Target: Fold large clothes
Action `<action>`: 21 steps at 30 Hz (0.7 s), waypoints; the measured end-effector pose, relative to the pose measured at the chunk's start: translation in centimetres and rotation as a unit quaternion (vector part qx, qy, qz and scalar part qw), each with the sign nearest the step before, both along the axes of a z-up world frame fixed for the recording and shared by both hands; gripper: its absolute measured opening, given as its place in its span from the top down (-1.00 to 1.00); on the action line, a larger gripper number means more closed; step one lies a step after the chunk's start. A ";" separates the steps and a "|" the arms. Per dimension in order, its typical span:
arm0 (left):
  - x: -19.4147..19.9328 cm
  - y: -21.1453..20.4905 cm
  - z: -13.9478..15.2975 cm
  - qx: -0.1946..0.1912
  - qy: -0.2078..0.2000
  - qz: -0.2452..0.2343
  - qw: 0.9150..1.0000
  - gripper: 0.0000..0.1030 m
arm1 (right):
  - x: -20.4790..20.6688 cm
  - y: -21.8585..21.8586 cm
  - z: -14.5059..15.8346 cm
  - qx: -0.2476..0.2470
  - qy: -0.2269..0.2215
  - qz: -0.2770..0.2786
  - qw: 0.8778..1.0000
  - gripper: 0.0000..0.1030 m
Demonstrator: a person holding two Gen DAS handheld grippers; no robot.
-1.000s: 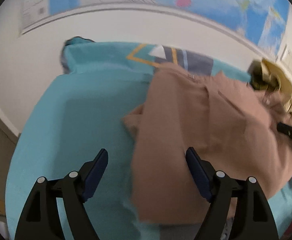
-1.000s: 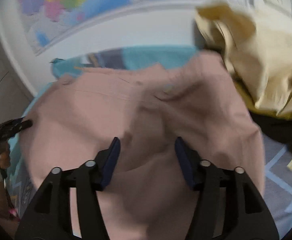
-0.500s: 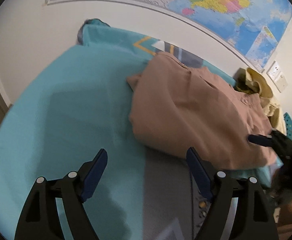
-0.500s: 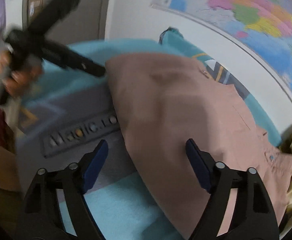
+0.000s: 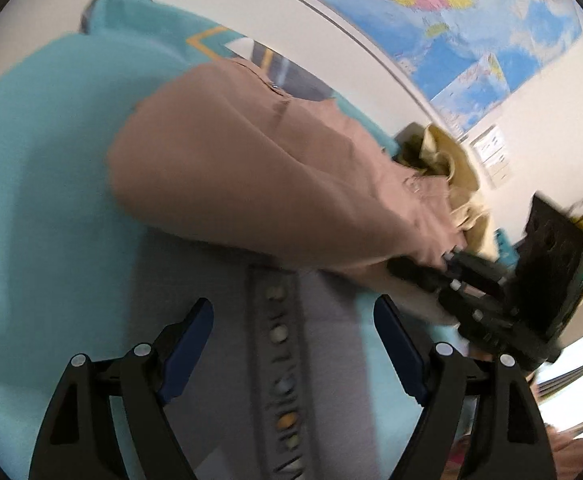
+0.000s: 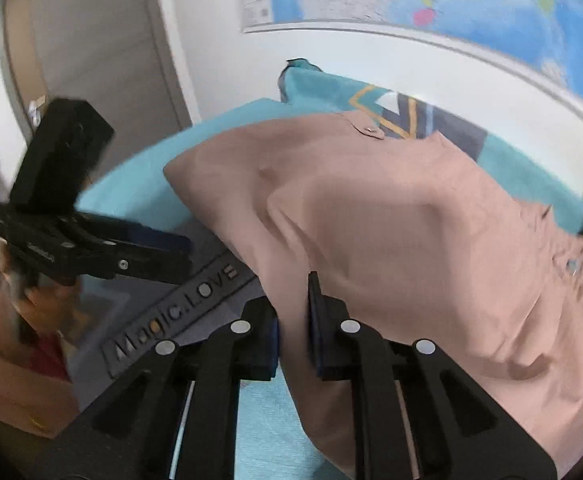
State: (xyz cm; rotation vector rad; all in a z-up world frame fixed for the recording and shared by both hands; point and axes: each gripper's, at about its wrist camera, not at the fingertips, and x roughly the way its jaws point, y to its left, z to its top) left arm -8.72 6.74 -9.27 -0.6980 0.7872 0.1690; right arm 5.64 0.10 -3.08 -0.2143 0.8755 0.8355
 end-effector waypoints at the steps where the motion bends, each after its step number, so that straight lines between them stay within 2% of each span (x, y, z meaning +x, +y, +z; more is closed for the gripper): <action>1: 0.3 0.2 0.0 -0.017 -0.013 -0.002 1.000 -0.59 | 0.1 -0.1 -0.2 0.003 0.007 0.000 1.000 0.76; 3: 0.8 0.9 -0.1 -0.044 -0.034 0.012 0.998 -0.70 | -0.3 -0.2 -0.5 0.006 0.017 -0.003 1.000 0.62; 7: 1.2 2.6 -0.4 -0.065 -0.062 0.049 0.995 -0.70 | -0.9 -1.0 -0.9 0.022 0.034 -0.020 0.999 0.38; 11: 3.0 3.0 -0.3 -0.075 -0.054 0.046 0.995 -0.71 | -2.6 -4.4 -0.2 0.082 0.070 -0.038 0.993 0.26; 13: 4.3 2.7 -0.3 -0.069 -0.043 0.039 0.996 -0.71 | -3.9 -6.9 0.1 0.115 0.093 -0.050 0.988 0.11; 14: 4.7 2.7 -0.4 -0.066 -0.039 0.038 0.996 -0.71 | -4.6 -8.2 0.3 0.134 0.106 -0.053 0.984 -0.03; 17: 6.3 2.5 -0.5 -0.044 -0.018 0.033 0.998 -0.66 | -6.5 -12.9 0.1 0.185 0.144 -0.089 0.968 -0.22; 21: 6.7 2.7 -0.5 -0.034 -0.009 0.037 0.999 -0.47 | -8.7 -19.5 -2.0 0.215 0.187 -0.195 0.938 -0.26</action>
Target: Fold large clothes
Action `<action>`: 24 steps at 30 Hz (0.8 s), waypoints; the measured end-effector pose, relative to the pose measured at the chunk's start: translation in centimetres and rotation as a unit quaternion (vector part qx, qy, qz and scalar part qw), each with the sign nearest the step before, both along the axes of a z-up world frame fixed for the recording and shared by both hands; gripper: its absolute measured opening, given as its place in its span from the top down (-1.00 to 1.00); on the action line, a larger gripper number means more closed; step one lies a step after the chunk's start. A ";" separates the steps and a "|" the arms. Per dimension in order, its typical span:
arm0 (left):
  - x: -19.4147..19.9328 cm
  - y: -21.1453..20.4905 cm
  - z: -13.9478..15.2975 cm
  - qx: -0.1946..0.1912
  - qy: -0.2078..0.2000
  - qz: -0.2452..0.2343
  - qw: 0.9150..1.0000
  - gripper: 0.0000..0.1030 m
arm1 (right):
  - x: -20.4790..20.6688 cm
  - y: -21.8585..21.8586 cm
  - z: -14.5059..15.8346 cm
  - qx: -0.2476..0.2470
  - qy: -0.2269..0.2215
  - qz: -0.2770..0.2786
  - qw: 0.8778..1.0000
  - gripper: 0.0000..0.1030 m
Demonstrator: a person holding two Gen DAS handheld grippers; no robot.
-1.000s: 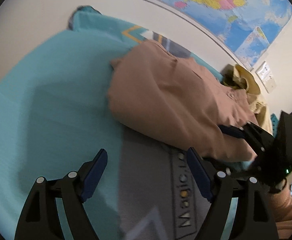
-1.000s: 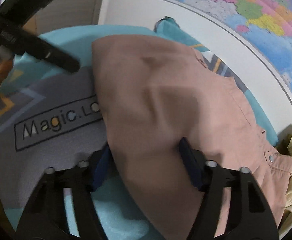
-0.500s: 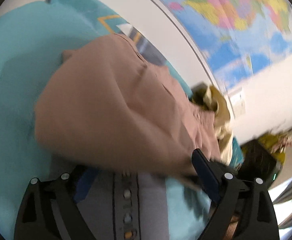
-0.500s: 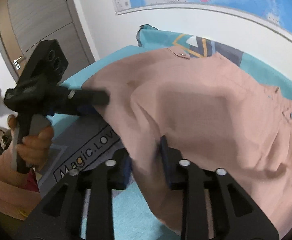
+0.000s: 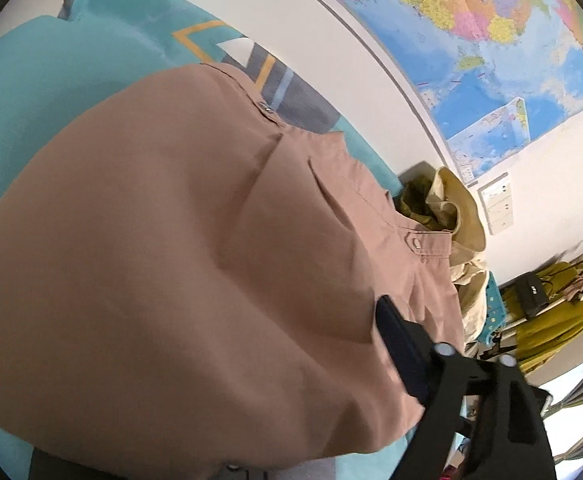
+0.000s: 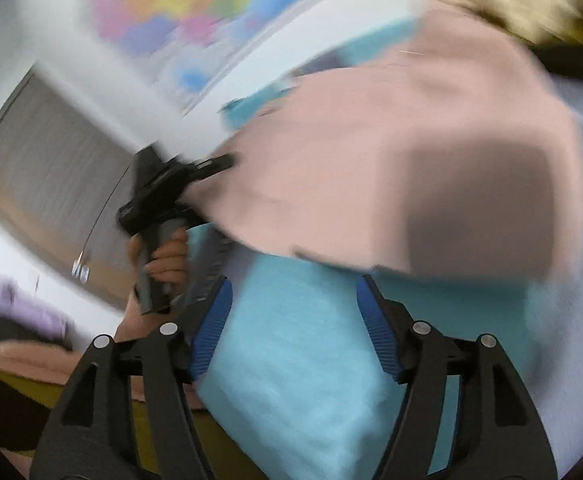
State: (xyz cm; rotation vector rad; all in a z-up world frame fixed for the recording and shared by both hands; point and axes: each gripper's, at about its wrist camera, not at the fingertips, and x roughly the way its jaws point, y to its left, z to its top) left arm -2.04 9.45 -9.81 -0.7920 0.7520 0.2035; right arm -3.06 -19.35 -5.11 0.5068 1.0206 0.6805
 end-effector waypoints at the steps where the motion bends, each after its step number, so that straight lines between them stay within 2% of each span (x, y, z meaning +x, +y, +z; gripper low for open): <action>1: 0.0 0.1 0.0 0.000 0.002 -0.001 1.000 -0.43 | -0.1 -1.0 -0.6 0.005 0.013 -0.022 1.000 -0.26; 2: -0.1 0.2 0.0 0.001 0.004 0.000 1.000 -0.36 | -0.5 -2.3 -1.1 0.008 0.022 -0.050 0.998 -0.27; 6: -0.3 -0.1 0.2 0.019 0.017 0.001 1.000 -0.32 | -0.2 -4.1 -1.4 0.010 0.021 -0.102 0.995 -0.36; 9: -0.2 -1.0 0.4 0.055 0.035 0.000 0.998 -0.32 | 0.5 -4.5 -1.3 0.001 0.015 -0.124 0.992 -0.41; 11: 0.0 -1.9 0.6 0.089 0.053 0.001 0.995 -0.32 | 0.8 -4.5 -1.5 -0.007 0.017 -0.129 0.991 -0.41; 15: 0.4 -2.9 0.6 0.133 0.074 0.000 0.988 -0.32 | 0.7 -4.1 -1.6 -0.022 0.016 -0.130 0.991 -0.42; 24: 0.5 -3.1 0.7 0.155 0.086 -0.002 0.984 -0.33 | 0.9 -4.3 -1.6 -0.024 0.018 -0.143 0.989 -0.43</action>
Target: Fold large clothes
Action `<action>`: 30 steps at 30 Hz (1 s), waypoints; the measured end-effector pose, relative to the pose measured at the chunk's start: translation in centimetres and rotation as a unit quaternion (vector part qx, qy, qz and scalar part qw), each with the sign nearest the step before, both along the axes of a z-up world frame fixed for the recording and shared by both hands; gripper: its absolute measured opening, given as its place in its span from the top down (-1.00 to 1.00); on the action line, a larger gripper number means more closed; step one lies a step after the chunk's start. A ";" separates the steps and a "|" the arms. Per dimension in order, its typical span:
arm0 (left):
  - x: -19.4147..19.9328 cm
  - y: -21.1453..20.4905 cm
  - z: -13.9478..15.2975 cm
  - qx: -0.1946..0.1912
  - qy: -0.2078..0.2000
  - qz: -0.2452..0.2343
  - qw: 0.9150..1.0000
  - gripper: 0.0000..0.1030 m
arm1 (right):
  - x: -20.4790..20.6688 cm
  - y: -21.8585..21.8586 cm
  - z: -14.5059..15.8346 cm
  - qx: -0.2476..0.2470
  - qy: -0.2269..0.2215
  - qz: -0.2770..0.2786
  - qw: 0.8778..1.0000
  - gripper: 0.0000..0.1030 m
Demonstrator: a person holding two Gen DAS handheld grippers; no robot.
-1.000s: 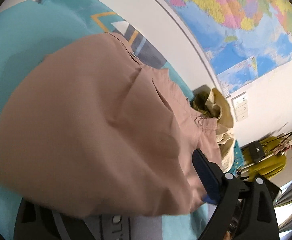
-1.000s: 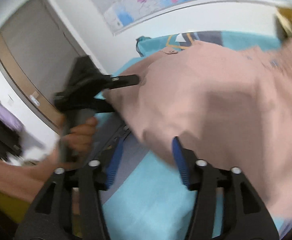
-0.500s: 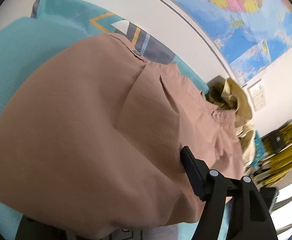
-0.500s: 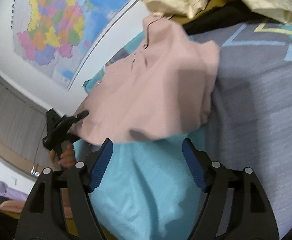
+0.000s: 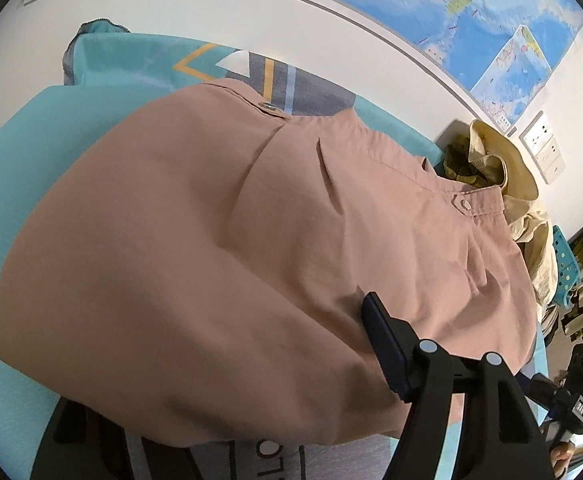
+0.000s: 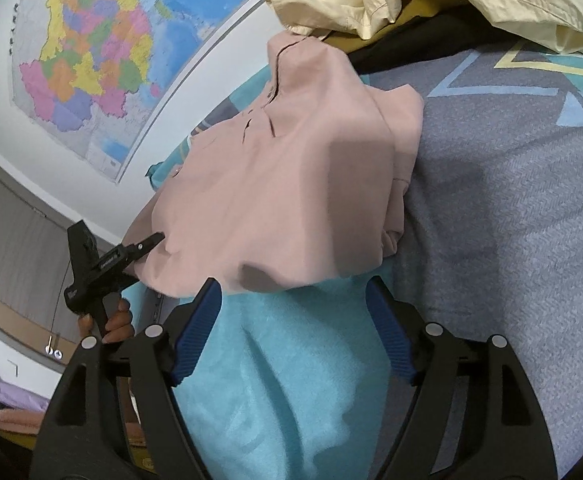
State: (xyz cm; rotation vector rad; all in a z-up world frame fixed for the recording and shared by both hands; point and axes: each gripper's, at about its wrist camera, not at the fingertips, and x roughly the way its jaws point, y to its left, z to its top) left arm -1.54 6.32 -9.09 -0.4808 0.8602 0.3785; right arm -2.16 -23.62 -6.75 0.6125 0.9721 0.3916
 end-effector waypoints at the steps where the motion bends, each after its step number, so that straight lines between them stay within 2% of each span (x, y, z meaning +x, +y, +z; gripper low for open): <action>1: 0.0 0.0 0.0 0.001 0.001 0.000 1.000 -0.34 | 0.1 0.0 0.0 0.001 0.000 -0.001 1.000 -0.44; 13: 0.2 -0.3 0.1 0.009 0.006 -0.006 1.000 -0.43 | 1.0 -0.1 -0.2 -0.001 -0.007 -0.029 1.000 -0.45; 15: 0.1 -0.3 0.0 0.006 0.003 -0.011 1.000 -0.47 | 0.9 0.0 0.0 -0.015 -0.009 -0.028 0.999 -0.45; 17: 0.1 -0.1 0.0 -0.006 -0.006 -0.015 1.000 -0.59 | 0.9 -0.1 0.1 -0.023 -0.012 -0.030 0.999 -0.47; 19: 0.2 0.0 0.0 -0.016 -0.012 -0.023 1.000 -0.69 | 1.3 -0.6 -0.3 -0.007 -0.009 -0.037 0.999 -0.48; 22: 0.9 -0.3 -0.1 -0.005 -0.006 -0.024 1.000 -0.72 | 1.8 -0.2 -0.4 -0.009 -0.021 -0.043 0.999 -0.54; 27: 1.7 -0.5 -0.1 0.011 0.005 -0.018 1.000 -0.67 | 2.2 0.2 -0.4 -0.018 -0.024 -0.042 0.999 -0.56; 30: 1.8 -0.5 -0.1 0.026 0.013 -0.016 0.999 -0.54 | 1.9 0.0 0.0 -0.029 -0.022 -0.053 0.998 -0.53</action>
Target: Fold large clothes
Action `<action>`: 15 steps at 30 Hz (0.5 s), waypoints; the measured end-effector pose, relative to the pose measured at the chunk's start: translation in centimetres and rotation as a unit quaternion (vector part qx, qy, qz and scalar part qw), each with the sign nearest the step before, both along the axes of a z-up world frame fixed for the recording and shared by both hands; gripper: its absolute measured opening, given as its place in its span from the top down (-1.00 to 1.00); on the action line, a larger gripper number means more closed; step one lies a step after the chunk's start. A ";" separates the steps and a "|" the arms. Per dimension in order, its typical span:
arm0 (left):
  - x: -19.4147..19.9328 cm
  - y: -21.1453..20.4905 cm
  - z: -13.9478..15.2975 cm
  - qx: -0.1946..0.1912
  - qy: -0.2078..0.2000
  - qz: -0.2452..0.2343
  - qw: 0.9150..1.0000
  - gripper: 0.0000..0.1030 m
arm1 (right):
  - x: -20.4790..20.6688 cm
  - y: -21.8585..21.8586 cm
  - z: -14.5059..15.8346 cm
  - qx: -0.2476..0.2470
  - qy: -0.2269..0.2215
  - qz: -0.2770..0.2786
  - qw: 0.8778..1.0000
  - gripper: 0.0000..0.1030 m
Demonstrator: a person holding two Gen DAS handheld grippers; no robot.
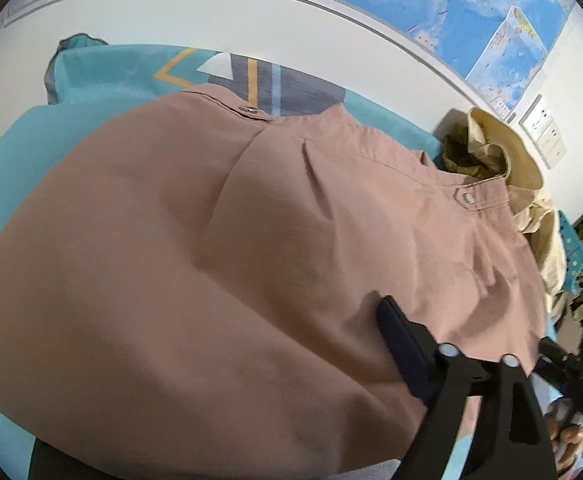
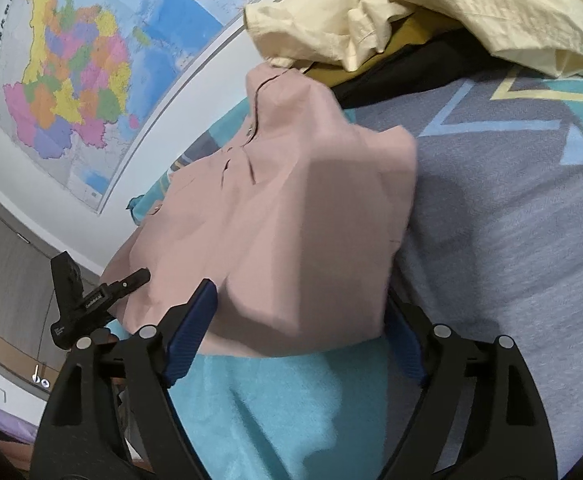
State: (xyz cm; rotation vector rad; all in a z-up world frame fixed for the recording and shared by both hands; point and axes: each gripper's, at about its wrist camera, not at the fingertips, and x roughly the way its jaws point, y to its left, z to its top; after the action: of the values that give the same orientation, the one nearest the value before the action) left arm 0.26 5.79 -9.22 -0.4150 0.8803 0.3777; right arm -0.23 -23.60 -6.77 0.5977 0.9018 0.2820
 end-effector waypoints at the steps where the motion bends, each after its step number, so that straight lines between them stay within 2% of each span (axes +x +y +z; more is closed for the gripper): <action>1: 0.0 0.0 0.0 0.000 0.001 0.000 1.000 -0.53 | -0.2 -0.2 0.3 -0.015 0.000 -0.007 1.000 -0.51; 4: -0.7 0.1 0.3 0.009 0.009 0.001 1.000 -0.51 | -1.4 -0.7 2.7 -0.075 -0.033 -0.023 0.996 -0.50; 5: -1.3 0.2 0.6 0.022 0.010 0.005 1.000 -0.54 | -1.6 -0.7 3.7 -0.100 -0.046 -0.030 0.993 -0.50; 7: -2.4 0.2 1.1 0.059 0.008 0.007 0.998 -0.56 | -1.3 0.5 5.6 -0.164 -0.077 -0.003 0.983 -0.50; 9: -3.1 0.1 1.7 0.079 0.009 0.004 0.997 -0.56 | 0.3 2.0 5.9 -0.226 -0.080 0.018 0.971 -0.50; 11: -3.9 0.0 2.5 0.092 0.000 0.001 0.996 -0.57 | 2.6 2.4 5.2 -0.238 -0.070 0.027 0.968 -0.46; 13: -4.5 0.1 3.4 0.118 0.002 0.015 0.993 -0.57 | 5.1 2.3 3.9 -0.229 -0.049 0.033 0.972 -0.11; 14: -4.7 0.1 3.7 0.125 -0.001 0.018 0.992 -0.58 | 5.8 2.1 3.4 -0.226 -0.044 0.039 0.972 0.36; 15: -4.9 0.2 4.1 0.129 -0.006 0.019 0.991 -0.66 | 6.8 1.9 2.6 -0.224 -0.032 0.048 0.973 0.93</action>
State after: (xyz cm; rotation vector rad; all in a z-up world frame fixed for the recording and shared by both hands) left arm -4.64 5.96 -5.16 -0.1960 0.8008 0.5173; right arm 6.54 -21.70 -4.19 0.1269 0.8970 0.1751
